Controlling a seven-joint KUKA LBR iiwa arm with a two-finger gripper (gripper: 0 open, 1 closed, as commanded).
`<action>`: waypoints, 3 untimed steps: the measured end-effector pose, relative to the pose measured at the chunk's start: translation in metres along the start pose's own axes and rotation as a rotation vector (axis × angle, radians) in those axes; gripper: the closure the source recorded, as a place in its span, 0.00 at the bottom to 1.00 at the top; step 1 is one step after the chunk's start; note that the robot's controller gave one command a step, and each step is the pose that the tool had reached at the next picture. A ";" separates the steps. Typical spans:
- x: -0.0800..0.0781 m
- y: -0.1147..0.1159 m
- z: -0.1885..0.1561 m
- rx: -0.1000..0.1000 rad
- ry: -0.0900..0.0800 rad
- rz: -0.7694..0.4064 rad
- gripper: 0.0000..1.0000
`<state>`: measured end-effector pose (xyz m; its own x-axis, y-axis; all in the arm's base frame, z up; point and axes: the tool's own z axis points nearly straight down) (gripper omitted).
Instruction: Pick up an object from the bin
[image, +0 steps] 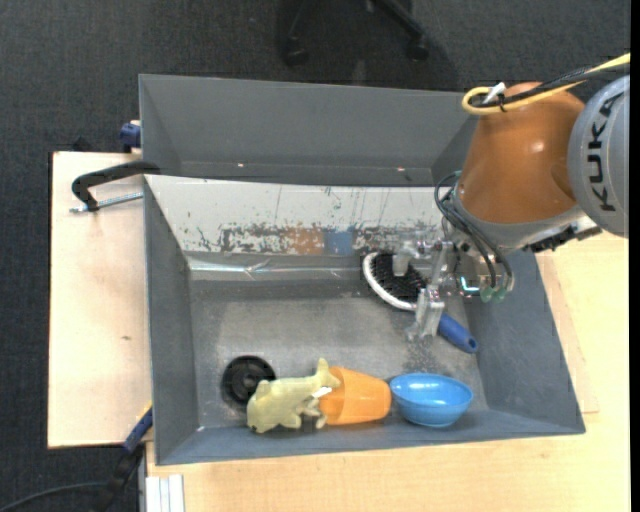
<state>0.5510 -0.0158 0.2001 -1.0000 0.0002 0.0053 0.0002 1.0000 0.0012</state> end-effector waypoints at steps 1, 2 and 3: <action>-0.019 -0.035 0.088 -0.001 -0.005 0.311 0.00; -0.026 -0.026 0.124 -0.001 -0.027 0.342 0.00; -0.029 -0.026 0.119 -0.002 -0.037 0.341 1.00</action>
Offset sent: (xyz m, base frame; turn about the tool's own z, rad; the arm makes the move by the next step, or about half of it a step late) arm 0.0182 -0.0352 -0.0882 0.3110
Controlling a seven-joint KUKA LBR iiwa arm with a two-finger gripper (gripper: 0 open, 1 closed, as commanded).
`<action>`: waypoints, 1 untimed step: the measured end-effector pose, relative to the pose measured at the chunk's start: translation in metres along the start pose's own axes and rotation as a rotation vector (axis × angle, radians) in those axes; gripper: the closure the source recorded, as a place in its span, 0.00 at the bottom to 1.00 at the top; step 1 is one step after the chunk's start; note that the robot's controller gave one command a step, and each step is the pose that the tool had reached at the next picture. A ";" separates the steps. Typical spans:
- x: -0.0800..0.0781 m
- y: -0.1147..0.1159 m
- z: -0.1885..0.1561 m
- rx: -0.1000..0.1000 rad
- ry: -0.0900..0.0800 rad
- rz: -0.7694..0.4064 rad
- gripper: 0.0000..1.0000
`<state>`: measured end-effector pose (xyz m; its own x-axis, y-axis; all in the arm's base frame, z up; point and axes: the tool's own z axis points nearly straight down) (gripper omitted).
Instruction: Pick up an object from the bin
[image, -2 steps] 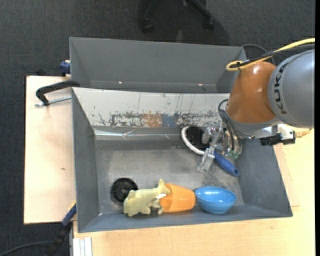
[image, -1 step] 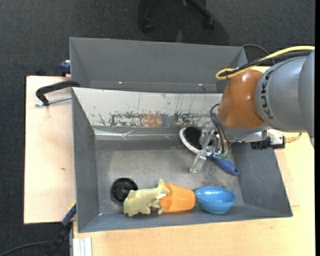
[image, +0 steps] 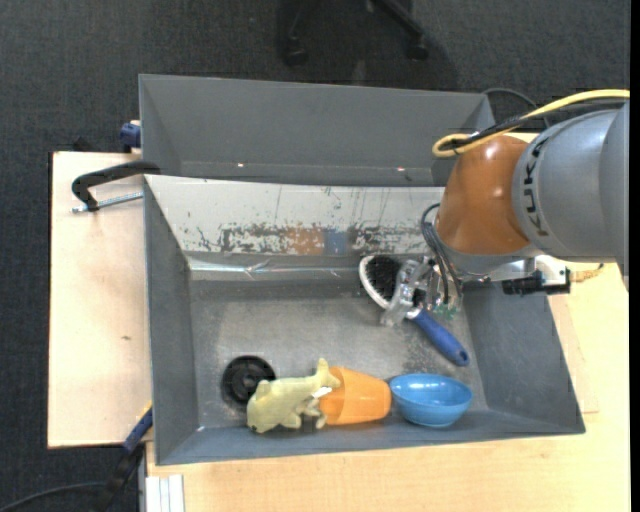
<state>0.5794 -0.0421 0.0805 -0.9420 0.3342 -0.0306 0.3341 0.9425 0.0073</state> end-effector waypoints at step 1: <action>0.006 0.008 -0.129 0.002 0.016 -0.085 1.00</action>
Offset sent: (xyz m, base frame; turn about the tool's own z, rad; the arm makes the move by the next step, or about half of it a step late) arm -0.0103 0.0102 0.1228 -0.0856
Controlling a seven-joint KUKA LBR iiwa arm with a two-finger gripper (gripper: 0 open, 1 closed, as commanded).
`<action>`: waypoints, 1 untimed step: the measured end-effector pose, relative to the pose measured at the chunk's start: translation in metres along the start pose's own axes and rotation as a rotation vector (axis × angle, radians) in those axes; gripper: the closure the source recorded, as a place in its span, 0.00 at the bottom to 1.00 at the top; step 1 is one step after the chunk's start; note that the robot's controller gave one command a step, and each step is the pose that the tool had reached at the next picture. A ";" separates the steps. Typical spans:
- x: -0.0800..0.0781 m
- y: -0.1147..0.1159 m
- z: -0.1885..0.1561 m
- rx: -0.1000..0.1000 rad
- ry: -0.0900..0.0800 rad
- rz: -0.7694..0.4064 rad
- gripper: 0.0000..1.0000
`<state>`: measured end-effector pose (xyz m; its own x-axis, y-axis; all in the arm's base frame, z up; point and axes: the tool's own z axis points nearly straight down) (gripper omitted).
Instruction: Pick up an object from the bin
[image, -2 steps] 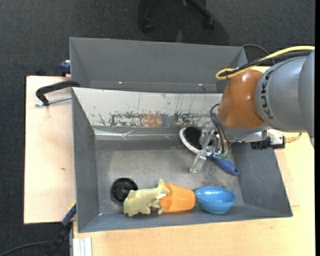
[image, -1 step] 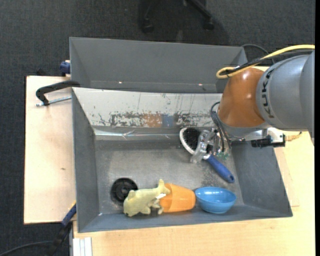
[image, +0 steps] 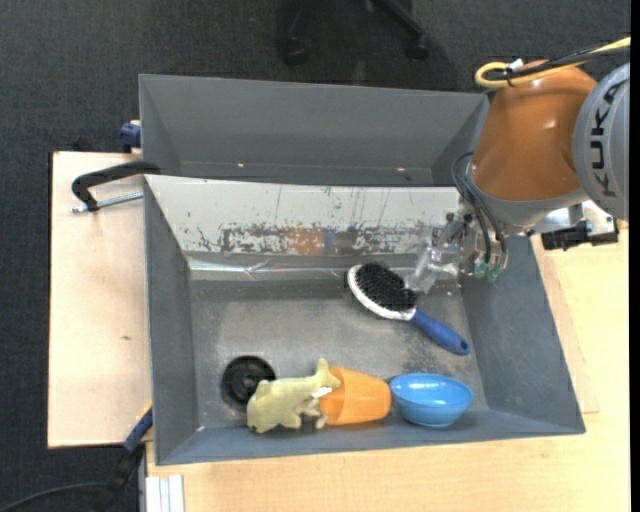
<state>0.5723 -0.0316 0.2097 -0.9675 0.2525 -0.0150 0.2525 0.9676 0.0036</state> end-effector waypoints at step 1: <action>0.002 0.000 0.005 0.002 0.010 0.000 0.00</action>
Offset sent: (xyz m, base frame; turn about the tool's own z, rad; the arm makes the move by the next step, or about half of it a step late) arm 0.0000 0.0000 0.0000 0.0000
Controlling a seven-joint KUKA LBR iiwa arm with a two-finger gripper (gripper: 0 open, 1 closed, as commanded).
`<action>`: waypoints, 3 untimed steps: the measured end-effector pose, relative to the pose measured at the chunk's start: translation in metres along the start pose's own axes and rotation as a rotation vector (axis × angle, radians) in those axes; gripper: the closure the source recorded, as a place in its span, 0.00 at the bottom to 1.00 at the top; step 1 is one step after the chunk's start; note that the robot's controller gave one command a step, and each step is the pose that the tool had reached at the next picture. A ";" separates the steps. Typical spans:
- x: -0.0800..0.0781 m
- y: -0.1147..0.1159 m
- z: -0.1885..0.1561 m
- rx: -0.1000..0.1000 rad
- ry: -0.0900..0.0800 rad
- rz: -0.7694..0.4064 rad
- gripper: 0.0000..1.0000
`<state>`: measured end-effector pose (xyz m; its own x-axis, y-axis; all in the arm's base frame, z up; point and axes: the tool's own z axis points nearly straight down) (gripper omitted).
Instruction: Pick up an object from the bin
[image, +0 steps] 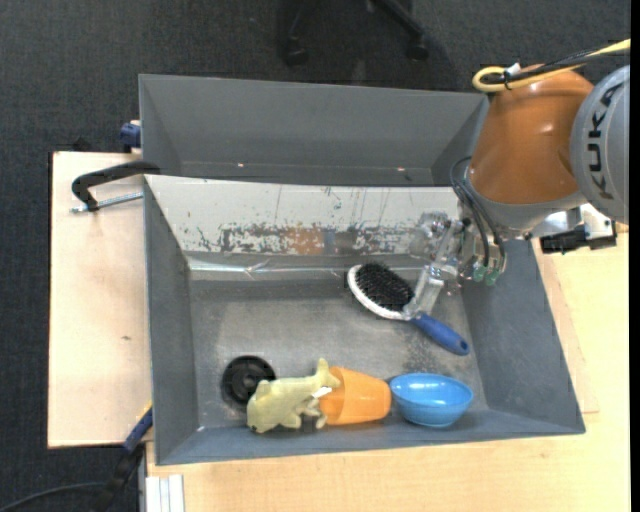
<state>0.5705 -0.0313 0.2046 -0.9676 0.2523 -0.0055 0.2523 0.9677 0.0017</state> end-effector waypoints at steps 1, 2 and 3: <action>-0.017 -0.019 0.129 0.003 0.010 0.307 0.00; -0.018 -0.019 0.127 0.002 0.006 0.305 1.00; -0.021 -0.019 0.042 -0.002 -0.005 0.310 1.00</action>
Offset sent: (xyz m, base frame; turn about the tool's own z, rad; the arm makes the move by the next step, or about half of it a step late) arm 0.0131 -0.0240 -0.1266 0.3080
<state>0.5862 -0.0554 0.1623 -0.8446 0.5353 -0.0098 0.5353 0.8447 0.0056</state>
